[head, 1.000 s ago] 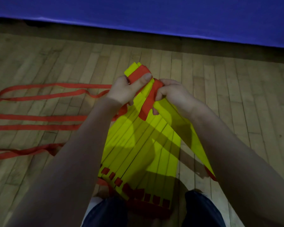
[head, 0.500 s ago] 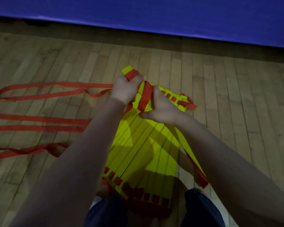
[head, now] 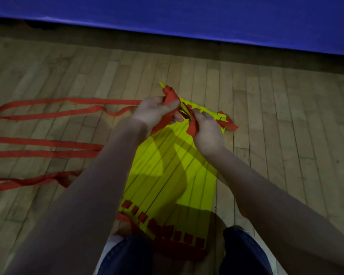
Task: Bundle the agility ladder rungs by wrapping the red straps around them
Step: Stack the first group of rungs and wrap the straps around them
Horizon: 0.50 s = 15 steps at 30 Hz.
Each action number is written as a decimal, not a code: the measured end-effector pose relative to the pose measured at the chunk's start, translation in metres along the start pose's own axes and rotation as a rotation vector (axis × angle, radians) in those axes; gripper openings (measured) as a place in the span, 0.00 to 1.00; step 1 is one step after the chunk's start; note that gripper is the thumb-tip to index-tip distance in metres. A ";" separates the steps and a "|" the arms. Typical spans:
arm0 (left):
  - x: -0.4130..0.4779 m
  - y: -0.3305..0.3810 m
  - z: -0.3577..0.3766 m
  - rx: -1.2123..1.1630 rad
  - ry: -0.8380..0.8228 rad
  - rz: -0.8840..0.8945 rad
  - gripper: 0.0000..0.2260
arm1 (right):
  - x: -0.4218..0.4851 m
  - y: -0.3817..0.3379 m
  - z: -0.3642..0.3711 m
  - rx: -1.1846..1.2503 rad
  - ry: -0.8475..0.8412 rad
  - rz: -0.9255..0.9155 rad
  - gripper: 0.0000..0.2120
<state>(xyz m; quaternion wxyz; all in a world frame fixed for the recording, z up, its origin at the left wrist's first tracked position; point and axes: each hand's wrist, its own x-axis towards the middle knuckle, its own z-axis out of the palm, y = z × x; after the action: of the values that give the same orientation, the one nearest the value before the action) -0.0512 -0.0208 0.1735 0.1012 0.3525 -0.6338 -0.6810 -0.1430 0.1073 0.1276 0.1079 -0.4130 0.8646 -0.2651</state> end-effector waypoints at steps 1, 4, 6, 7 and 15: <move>-0.001 0.001 -0.001 0.022 0.016 -0.002 0.12 | 0.000 0.001 -0.001 0.011 -0.004 0.010 0.20; -0.001 0.002 -0.003 0.049 0.028 -0.051 0.14 | 0.002 0.003 -0.003 0.021 0.008 0.033 0.20; -0.001 -0.001 -0.004 0.077 0.012 -0.050 0.11 | 0.004 0.006 -0.003 0.015 0.010 0.052 0.21; -0.001 -0.001 -0.005 0.088 0.013 -0.045 0.09 | 0.005 0.007 -0.003 0.013 0.007 0.060 0.21; 0.000 -0.001 -0.007 0.176 -0.222 -0.068 0.05 | 0.008 0.006 -0.005 0.020 -0.011 0.060 0.15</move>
<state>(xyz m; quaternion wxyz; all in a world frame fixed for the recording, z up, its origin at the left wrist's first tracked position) -0.0468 -0.0257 0.1732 -0.0240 0.3040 -0.6859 -0.6607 -0.1539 0.1058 0.1292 0.1246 -0.3872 0.8733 -0.2680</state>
